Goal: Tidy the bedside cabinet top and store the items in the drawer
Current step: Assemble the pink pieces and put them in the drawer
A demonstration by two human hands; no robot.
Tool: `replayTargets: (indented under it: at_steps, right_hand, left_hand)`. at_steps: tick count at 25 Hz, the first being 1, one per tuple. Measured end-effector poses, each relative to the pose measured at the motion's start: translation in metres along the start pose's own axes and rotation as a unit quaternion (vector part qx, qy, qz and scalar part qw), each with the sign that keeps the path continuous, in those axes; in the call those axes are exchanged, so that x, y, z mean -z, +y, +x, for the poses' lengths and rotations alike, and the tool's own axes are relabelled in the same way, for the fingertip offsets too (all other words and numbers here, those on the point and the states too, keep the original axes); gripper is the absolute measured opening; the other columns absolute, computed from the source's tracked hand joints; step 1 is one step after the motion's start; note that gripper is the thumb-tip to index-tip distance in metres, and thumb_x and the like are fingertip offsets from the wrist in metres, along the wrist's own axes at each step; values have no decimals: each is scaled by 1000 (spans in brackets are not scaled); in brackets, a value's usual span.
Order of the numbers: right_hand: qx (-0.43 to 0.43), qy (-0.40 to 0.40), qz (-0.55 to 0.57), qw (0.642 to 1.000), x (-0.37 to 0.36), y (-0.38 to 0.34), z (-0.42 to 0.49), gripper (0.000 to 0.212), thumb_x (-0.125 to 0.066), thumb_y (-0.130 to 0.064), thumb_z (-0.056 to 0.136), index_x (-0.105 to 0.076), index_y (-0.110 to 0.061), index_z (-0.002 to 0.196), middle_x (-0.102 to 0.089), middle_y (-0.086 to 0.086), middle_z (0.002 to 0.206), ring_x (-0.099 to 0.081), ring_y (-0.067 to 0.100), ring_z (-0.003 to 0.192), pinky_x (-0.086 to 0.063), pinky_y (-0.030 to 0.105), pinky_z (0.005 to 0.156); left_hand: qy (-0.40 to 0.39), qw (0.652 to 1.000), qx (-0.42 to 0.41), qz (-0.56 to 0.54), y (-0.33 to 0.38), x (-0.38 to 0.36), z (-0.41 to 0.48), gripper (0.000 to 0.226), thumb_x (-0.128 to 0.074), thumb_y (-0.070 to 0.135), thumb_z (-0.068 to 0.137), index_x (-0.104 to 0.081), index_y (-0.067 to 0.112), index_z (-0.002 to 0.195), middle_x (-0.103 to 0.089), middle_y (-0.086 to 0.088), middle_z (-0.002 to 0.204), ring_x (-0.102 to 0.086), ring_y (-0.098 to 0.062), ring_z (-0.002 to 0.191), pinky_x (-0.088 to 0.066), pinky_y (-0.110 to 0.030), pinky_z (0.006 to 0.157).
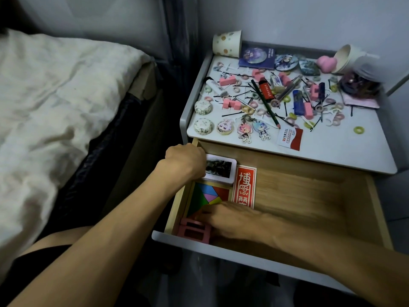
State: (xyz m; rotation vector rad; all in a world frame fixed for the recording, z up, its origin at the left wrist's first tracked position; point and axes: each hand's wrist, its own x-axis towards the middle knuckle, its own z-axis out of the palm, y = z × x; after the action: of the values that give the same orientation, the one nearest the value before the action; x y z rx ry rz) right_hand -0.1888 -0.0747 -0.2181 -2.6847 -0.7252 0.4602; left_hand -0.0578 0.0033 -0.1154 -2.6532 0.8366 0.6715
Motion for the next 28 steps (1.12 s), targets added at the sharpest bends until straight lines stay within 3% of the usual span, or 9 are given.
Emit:
replayTargets:
  at_steps: [4,6,9,12,15,19,23,26,28]
  right_hand:
    - [-34,40,-63,997,14,15,-16,42,-62,-19,91,-54,-10,131,-59,13,122,-63,28,104,-56,42,86]
    - [-65,145,-44,986,29,28,-31,31,-68,-18,86,-65,-7,115,-66,12,105,-68,27,88,-59,42,73]
    - [-121,275,-25,953,78,41,-60,21,-68,-15,87,-71,-10,107,-70,4,98,-67,16,85,-57,28,78]
    - [-197,376,7,905,130,58,-83,18,-69,-11,87,-73,-11,105,-72,2,97,-63,8,80,-55,27,79]
    - [-284,436,51,853,159,86,-92,18,-66,-9,89,-74,-13,105,-73,0,95,-62,8,74,-55,29,75]
    - [-351,445,78,820,177,121,-89,20,-61,-8,91,-74,-17,102,-72,-2,98,-65,12,75,-56,33,73]
    - [-386,433,41,814,198,170,-80,18,-61,-20,93,-70,-14,107,-71,4,104,-65,18,81,-54,32,69]
    - [-413,400,24,818,219,208,-64,29,-63,-28,92,-66,-9,113,-68,11,102,-65,28,88,-53,35,74]
    - [-427,373,11,824,230,224,-49,27,-63,-25,91,-66,-8,111,-69,13,102,-63,29,87,-50,32,73]
  left_hand:
    - [66,997,15,32,1,7,-6,27,-53,23,96,-58,13,121,-60,-6,106,-61,-27,102,-39,-34,67]
    - [137,990,13,27,-1,14,-10,24,-50,20,96,-58,13,117,-61,-8,105,-62,-29,99,-38,-34,66]
    - [268,959,-24,-85,-1,28,-12,20,-53,28,94,-65,18,107,-66,-9,105,-64,-32,93,-44,-34,66]
    - [340,906,-77,-242,6,50,3,18,-59,27,90,-68,25,104,-70,-1,102,-65,-26,91,-54,-37,75]
    - [375,895,-120,-210,20,69,33,29,-58,14,90,-65,19,117,-67,-4,115,-63,-28,101,-53,-40,78]
    - [362,918,-131,-92,33,74,76,23,-56,16,93,-66,14,114,-66,-13,113,-57,-36,106,-49,-42,73]
    - [368,919,-131,-61,36,71,96,23,-58,30,93,-70,14,103,-70,-11,102,-57,-32,102,-41,-35,67]
    - [380,907,-123,-132,36,78,93,16,-61,29,91,-70,17,94,-71,-4,94,-61,-29,95,-45,-34,64]
    - [348,891,-97,-273,30,90,78,10,-65,26,90,-67,20,82,-66,10,85,-64,-20,84,-44,-30,62]
